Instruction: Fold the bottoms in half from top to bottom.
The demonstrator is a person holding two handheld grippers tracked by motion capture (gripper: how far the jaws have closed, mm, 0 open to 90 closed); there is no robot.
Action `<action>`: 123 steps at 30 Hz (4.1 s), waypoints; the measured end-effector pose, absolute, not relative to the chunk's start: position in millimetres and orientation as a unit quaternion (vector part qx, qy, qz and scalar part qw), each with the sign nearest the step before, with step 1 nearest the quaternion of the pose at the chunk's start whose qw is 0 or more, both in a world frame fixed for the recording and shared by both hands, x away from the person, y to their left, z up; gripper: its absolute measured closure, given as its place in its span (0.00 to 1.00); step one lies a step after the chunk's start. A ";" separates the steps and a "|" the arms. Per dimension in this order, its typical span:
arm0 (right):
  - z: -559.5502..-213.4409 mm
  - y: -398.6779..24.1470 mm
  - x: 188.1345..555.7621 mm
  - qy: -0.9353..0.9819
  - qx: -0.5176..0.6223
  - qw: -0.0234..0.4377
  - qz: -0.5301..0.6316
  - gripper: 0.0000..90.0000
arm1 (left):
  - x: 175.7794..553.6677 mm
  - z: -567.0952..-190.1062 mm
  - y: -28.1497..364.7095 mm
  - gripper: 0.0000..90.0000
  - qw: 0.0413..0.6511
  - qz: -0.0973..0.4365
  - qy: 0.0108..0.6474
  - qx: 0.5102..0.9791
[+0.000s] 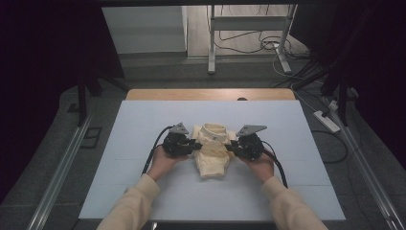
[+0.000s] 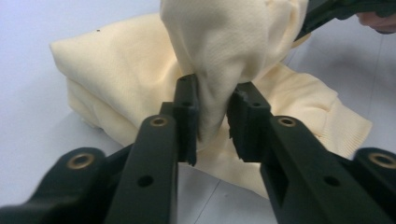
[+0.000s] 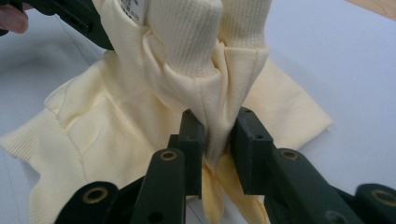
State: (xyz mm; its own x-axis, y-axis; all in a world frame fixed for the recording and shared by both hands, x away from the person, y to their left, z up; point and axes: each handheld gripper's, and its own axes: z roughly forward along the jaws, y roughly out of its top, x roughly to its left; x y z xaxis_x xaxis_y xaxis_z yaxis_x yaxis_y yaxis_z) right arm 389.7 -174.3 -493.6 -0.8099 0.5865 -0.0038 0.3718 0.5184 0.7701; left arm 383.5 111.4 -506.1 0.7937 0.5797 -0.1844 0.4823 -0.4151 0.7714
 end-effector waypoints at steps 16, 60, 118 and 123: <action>-470.1 -188.6 371.1 0.847 0.286 0.138 0.426 0.53 | 364.8 -481.1 130.6 0.42 0.452 0.054 0.342 0.822; -487.7 -133.9 359.9 0.902 0.237 0.014 0.361 0.99 | 361.8 -475.7 136.3 0.34 0.437 0.065 0.362 0.821; -482.6 -242.6 322.4 0.853 0.314 0.108 0.402 0.44 | 291.5 -488.1 191.7 0.30 0.430 0.079 0.385 0.813; -484.6 -258.8 315.1 0.855 0.318 0.116 0.394 0.44 | 281.3 -494.4 200.0 0.30 0.425 0.075 0.391 0.813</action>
